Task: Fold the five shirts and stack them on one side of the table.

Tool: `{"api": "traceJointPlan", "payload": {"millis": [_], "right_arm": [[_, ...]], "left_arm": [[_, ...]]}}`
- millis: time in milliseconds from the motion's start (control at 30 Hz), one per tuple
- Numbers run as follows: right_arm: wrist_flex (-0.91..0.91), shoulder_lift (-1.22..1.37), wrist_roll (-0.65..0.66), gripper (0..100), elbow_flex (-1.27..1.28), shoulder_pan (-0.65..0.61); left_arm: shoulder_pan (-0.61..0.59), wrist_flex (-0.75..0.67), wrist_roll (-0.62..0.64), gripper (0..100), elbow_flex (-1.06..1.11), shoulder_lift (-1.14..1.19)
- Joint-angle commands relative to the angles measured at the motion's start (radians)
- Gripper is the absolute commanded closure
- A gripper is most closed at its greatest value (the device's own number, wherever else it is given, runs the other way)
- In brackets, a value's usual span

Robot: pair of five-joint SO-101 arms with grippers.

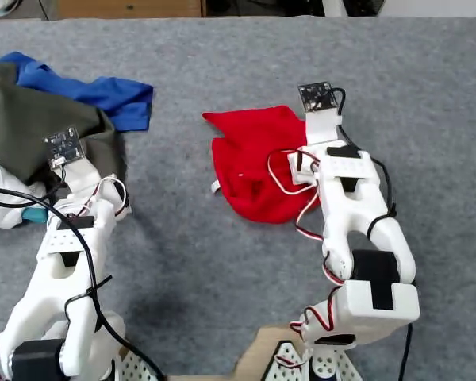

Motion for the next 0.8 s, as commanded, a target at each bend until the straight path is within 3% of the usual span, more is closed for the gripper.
{"api": "traceJointPlan", "payload": {"millis": [0,333,533,767], "right_arm": [[-0.023,-0.027,0.000,95.9,0.001,-0.004],[0.017,0.030,0.000,96.0,-0.058,-0.002],[0.012,0.051,0.000,96.0,-0.076,-0.002],[0.011,0.053,0.002,96.0,-0.076,-0.004]], "left_arm": [[0.006,-0.002,-0.012,98,-0.043,-0.002],[0.003,0.002,-0.138,98,-0.037,0.099],[-0.057,0.006,-0.310,98,-0.003,0.096],[-0.066,0.008,-0.313,98,0.014,0.094]]}}
